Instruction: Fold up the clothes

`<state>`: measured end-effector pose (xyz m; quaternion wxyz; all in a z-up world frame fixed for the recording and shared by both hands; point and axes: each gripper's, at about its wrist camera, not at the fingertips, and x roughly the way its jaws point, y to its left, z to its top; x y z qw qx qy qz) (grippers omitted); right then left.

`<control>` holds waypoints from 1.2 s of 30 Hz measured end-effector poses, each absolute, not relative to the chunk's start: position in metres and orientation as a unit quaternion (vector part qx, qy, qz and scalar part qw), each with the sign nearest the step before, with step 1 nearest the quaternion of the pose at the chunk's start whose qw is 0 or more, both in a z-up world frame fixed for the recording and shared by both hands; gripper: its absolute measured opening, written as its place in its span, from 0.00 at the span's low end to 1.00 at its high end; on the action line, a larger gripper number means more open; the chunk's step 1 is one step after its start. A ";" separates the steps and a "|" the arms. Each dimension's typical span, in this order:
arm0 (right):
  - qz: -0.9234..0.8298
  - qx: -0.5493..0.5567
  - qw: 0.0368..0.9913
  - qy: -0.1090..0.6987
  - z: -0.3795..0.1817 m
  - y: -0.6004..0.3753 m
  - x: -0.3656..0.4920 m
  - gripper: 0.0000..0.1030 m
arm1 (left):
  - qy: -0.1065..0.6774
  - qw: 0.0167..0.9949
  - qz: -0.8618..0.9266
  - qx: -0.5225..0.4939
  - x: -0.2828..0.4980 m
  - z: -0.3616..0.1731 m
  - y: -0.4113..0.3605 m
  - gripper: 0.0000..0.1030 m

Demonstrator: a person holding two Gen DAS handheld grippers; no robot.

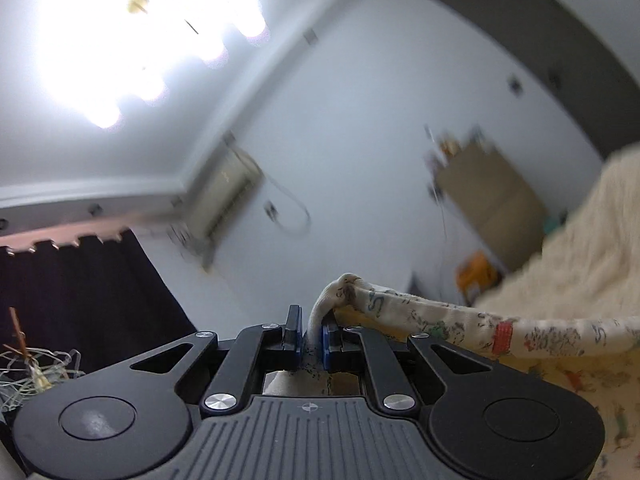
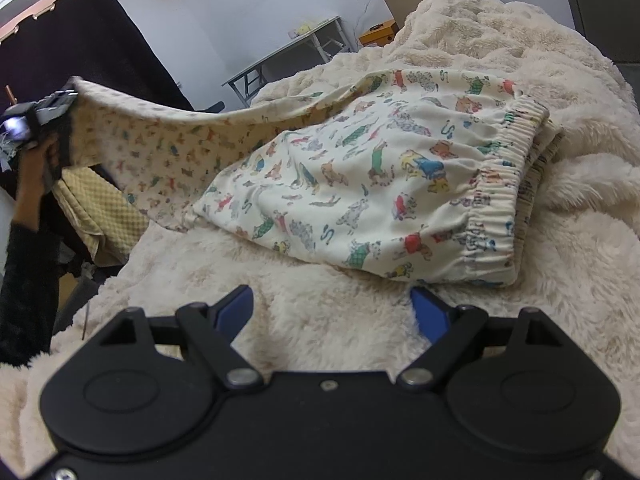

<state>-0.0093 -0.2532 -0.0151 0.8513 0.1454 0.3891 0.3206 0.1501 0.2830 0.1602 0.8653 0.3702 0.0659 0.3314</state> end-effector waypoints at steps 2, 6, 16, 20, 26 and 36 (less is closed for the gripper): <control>0.319 0.149 0.851 0.391 -0.016 -0.253 -0.008 0.82 | 0.124 0.837 0.370 0.382 0.222 0.122 0.315 0.40; 0.320 0.146 0.853 0.387 -0.011 -0.253 -0.010 0.83 | 0.354 0.806 0.379 0.286 0.288 0.014 0.369 0.86; 0.348 0.117 0.852 0.373 -0.002 -0.236 -0.014 0.82 | 0.322 0.893 0.263 -0.174 0.180 -0.093 0.446 0.91; 0.362 0.093 0.852 0.367 0.005 -0.228 -0.018 0.82 | 0.267 0.885 0.258 -0.280 0.167 -0.081 0.472 0.91; 0.362 0.089 0.860 0.348 0.023 -0.217 -0.007 0.81 | 0.230 0.867 0.075 -0.436 0.189 -0.058 0.441 0.90; 0.367 0.119 0.857 0.340 0.019 -0.225 -0.013 0.81 | 0.373 0.763 0.034 -0.526 0.306 -0.125 0.342 0.39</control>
